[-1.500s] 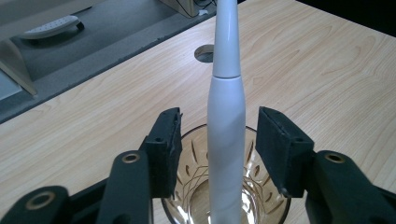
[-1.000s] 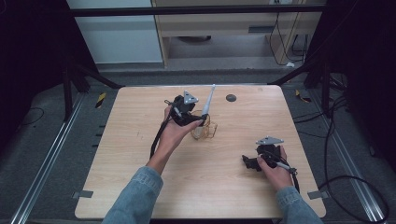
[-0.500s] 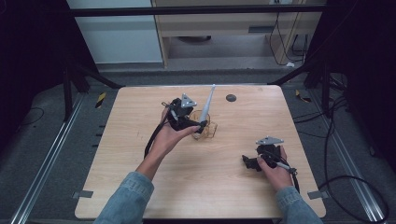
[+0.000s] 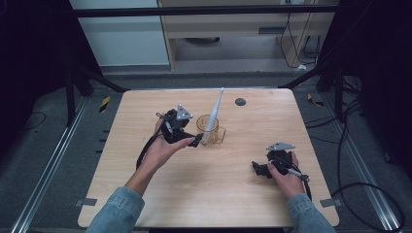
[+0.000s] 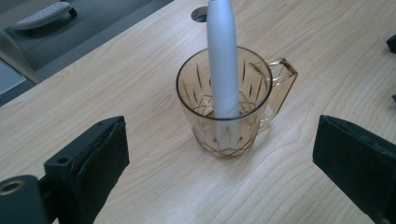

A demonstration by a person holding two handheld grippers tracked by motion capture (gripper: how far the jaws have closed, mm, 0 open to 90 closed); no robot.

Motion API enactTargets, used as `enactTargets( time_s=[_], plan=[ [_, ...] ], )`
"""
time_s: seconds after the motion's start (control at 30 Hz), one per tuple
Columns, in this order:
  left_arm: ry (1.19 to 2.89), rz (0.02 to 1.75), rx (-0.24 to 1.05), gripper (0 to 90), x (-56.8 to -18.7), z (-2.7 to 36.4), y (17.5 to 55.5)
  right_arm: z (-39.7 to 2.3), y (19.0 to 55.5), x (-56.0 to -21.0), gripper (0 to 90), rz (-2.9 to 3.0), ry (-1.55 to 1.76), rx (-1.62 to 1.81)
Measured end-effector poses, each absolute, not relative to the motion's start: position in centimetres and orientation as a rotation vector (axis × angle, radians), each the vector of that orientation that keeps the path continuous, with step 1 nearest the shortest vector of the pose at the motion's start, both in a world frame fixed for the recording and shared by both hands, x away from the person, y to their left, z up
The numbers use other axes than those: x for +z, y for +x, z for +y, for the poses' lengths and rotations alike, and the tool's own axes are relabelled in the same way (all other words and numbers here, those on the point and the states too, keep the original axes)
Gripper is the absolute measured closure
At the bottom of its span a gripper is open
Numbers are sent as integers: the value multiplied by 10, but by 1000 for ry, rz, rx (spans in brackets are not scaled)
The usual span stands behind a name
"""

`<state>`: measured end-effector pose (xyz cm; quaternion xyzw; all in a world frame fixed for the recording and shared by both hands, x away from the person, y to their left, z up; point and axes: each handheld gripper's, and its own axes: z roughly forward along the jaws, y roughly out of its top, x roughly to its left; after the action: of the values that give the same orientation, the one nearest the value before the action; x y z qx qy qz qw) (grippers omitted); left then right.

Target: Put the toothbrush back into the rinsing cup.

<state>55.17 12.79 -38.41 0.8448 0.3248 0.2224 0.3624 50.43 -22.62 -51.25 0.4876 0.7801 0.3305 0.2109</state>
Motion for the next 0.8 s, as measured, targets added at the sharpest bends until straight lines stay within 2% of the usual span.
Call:
enactTargets(
  time_s=[0.8],
  plan=[
    [2255,879,617,35,-419,185,527,-226,504,-512,4,2168,1354,918]
  ],
)
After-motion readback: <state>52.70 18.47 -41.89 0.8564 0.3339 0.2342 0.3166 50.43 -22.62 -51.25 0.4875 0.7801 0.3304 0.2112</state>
